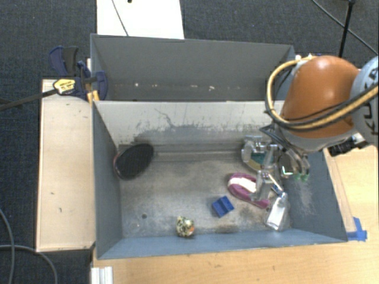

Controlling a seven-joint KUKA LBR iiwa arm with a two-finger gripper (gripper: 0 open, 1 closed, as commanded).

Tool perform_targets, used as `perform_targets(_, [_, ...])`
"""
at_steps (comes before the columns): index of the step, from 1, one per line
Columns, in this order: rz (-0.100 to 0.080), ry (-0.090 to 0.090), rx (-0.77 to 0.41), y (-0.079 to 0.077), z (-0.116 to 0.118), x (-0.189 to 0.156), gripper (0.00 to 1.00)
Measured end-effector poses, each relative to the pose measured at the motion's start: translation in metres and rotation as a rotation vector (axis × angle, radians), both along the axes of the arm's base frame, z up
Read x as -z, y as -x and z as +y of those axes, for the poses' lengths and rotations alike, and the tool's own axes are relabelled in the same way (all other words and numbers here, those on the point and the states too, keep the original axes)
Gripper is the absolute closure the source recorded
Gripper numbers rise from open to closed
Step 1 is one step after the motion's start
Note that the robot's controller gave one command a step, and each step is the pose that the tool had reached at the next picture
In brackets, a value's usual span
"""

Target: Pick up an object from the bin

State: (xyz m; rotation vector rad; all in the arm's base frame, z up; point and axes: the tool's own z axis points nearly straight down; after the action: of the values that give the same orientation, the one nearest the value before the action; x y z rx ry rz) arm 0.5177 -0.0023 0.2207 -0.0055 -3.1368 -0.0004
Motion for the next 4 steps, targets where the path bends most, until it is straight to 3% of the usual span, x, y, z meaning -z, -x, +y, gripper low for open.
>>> perform_targets(1, [0.002,0.001,0.053,0.035,-0.059,0.114,0.0])
perform_targets(2, [-0.007,-0.001,0.243,-0.029,-0.054,0.15,0.0])
perform_targets(3, [-0.005,0.0,0.242,-0.028,-0.055,0.149,1.0])
perform_targets(4, [-0.014,0.002,-0.285,-0.065,-0.08,0.01,1.0])
